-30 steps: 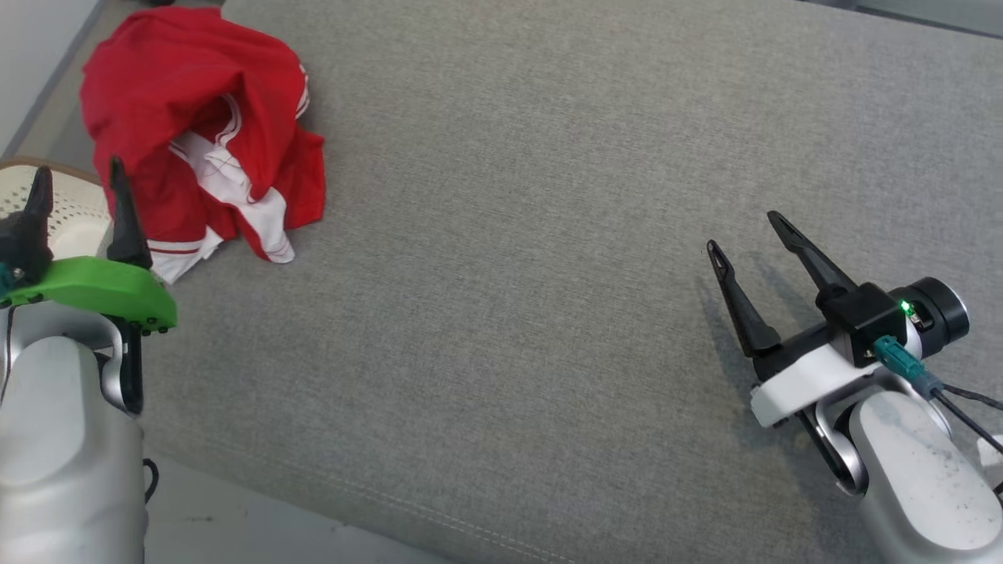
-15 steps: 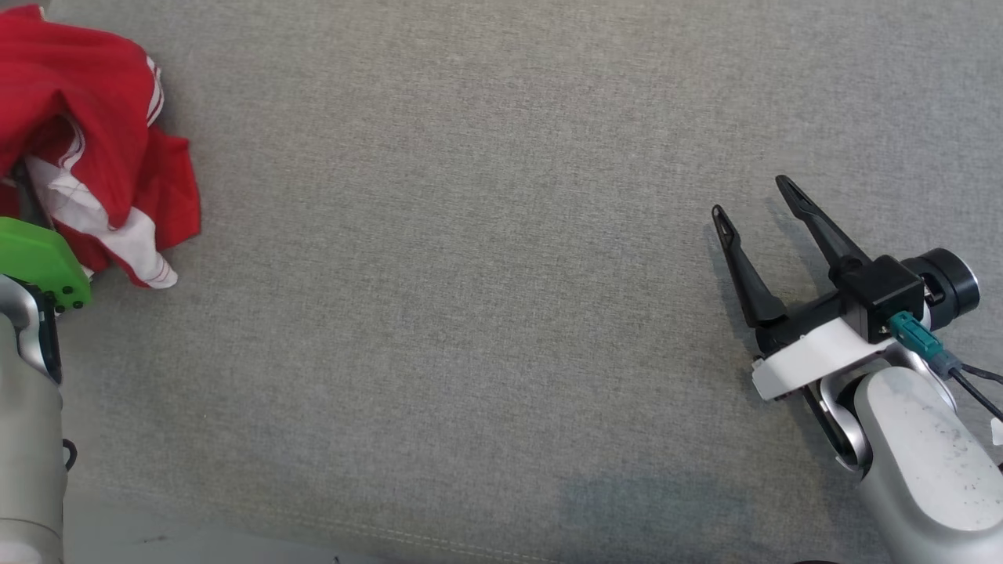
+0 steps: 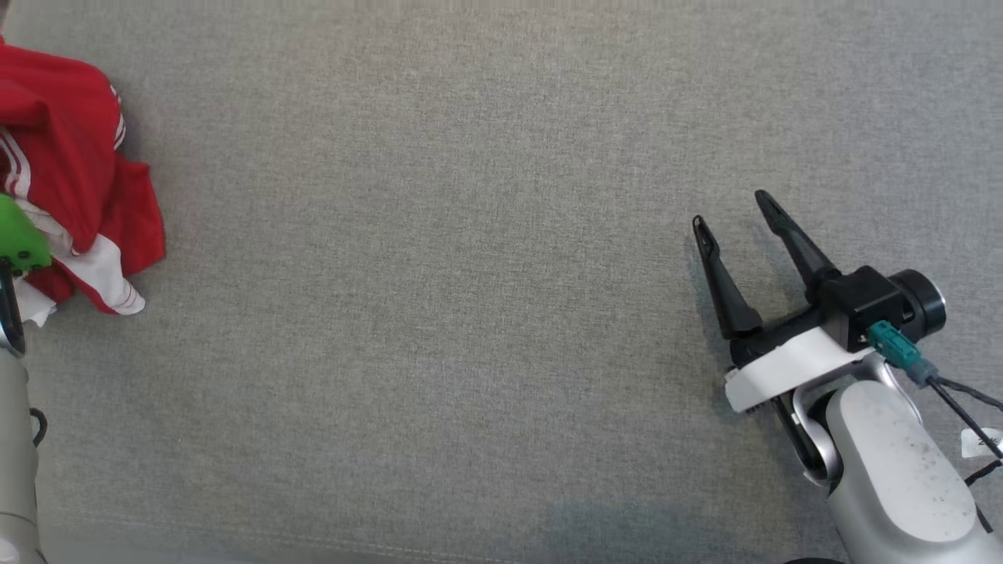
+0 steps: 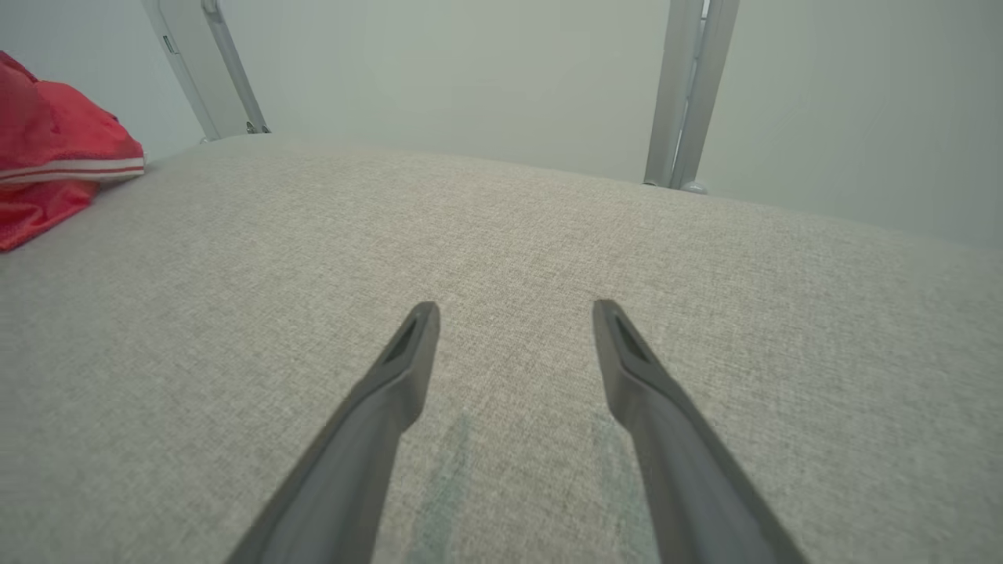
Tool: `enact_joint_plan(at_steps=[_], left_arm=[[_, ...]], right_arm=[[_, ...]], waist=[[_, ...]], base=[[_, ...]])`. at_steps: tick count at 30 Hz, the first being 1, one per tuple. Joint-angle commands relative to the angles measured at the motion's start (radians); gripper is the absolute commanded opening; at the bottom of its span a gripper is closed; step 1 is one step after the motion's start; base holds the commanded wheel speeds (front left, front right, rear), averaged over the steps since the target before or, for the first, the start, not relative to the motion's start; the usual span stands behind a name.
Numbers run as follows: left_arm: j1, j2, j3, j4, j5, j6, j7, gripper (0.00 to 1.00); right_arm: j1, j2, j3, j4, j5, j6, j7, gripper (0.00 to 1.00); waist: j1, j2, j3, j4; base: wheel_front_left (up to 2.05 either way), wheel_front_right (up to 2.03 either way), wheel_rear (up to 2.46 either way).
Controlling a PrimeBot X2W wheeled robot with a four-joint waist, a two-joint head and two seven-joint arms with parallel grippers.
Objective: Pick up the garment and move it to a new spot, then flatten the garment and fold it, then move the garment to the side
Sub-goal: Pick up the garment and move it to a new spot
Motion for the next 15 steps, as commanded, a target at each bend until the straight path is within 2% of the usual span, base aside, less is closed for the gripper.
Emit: enact_joint_plan(at_steps=[1,2,3,6,9,10,12,13,15], left_arm=[[0.005,0.006,-0.012,-0.034,0.012,-0.015,-0.003,0.00],[0.000,0.007,-0.024,-0.055,0.021,-0.026,-0.003,0.00],[-0.013,-0.008,-0.045,-0.106,0.025,-0.051,-0.003,0.00],[-0.013,-0.056,-0.084,-0.159,0.026,-0.087,-0.003,0.00],[0.007,-0.111,-0.125,-0.194,0.016,-0.114,-0.004,0.00],[0.007,-0.111,-0.125,-0.194,0.016,-0.114,-0.004,0.00],[0.035,-0.160,-0.157,-0.206,0.008,-0.126,-0.003,0.00],[0.061,-0.210,-0.198,-0.219,0.000,-0.136,-0.002,0.00],[0.091,-0.254,-0.243,-0.227,-0.011,-0.141,-0.002,0.00]], right_arm=[[0.018,0.015,0.000,0.009,0.011,-0.001,-0.003,1.00],[0.025,0.024,-0.001,0.014,0.014,-0.001,-0.003,1.00],[0.038,0.043,-0.004,0.019,0.015,-0.001,-0.003,1.00],[0.064,0.073,-0.016,0.027,0.019,-0.001,-0.003,1.00],[0.085,0.099,-0.025,0.033,0.021,-0.001,-0.003,1.00],[0.085,0.099,-0.025,0.033,0.021,-0.001,-0.003,1.00],[0.098,0.112,-0.026,0.039,0.021,-0.001,-0.003,1.00],[0.112,0.121,-0.039,0.044,0.024,-0.001,-0.003,1.00],[0.125,0.129,-0.056,0.043,0.026,-0.001,-0.003,1.00]], waist=[[-0.0001,0.0000,-0.064,-0.016],[-0.0001,0.0000,-0.081,-0.019],[-0.0001,0.0000,-0.115,-0.026],[-0.0001,0.0000,-0.166,-0.039],[-0.0001,0.0000,-0.208,-0.063],[-0.0001,0.0000,-0.208,-0.063],[-0.0001,0.0000,-0.234,-0.087],[-0.0001,0.0000,-0.256,-0.111],[-0.0001,0.0000,-0.268,-0.136]], base=[[0.00,0.00,0.00],[0.00,0.00,0.00],[0.00,0.00,0.00],[0.00,0.00,0.00],[0.00,0.00,0.00],[0.00,0.00,0.00],[0.00,0.00,0.00],[0.00,0.00,0.00],[0.00,0.00,0.00]])
